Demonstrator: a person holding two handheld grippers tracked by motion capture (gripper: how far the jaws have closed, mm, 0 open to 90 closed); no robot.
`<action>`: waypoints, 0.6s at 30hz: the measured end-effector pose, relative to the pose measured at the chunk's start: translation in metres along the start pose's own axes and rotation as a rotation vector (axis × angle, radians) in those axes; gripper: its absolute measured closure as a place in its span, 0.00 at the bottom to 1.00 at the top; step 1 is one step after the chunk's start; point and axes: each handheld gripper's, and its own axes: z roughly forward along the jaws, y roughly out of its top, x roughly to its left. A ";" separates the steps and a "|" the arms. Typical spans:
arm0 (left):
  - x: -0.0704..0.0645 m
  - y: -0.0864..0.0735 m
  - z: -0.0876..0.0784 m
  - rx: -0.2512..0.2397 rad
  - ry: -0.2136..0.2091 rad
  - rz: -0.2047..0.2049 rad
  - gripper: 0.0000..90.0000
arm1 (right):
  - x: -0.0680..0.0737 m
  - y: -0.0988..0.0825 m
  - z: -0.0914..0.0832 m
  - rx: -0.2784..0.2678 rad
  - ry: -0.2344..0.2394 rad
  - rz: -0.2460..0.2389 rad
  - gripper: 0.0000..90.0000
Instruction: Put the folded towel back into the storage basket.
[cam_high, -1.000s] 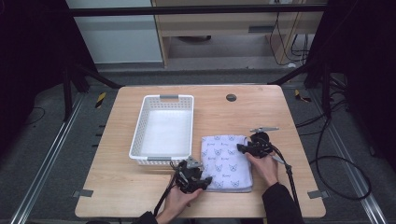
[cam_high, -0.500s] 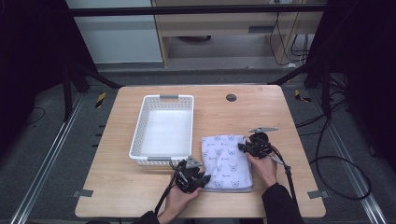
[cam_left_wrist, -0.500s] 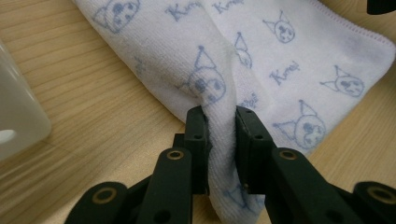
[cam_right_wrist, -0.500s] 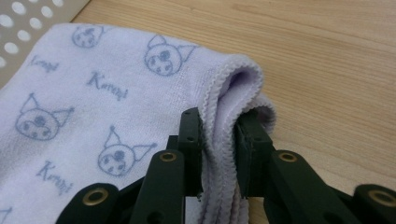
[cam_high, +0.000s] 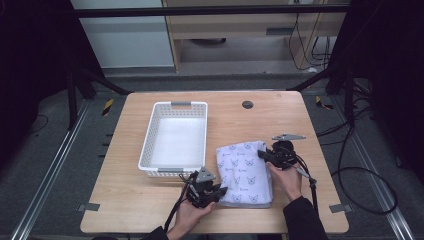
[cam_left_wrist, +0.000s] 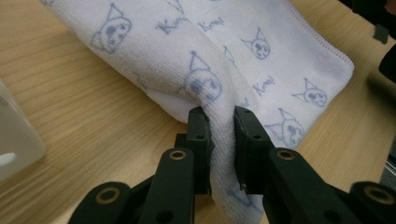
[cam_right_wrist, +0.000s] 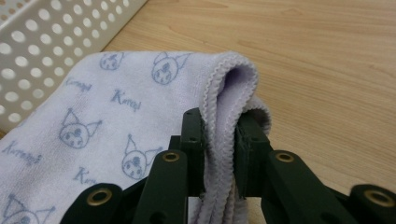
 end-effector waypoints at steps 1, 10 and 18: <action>-0.001 0.001 -0.002 -0.007 -0.002 0.004 0.86 | 0.001 0.001 -0.003 -0.005 -0.002 -0.003 0.85; -0.012 0.011 -0.018 -0.074 -0.036 0.040 0.86 | 0.005 0.007 -0.028 -0.063 -0.013 -0.008 0.85; -0.019 0.019 -0.031 -0.126 -0.055 0.058 0.86 | 0.012 0.012 -0.050 -0.116 -0.028 -0.024 0.85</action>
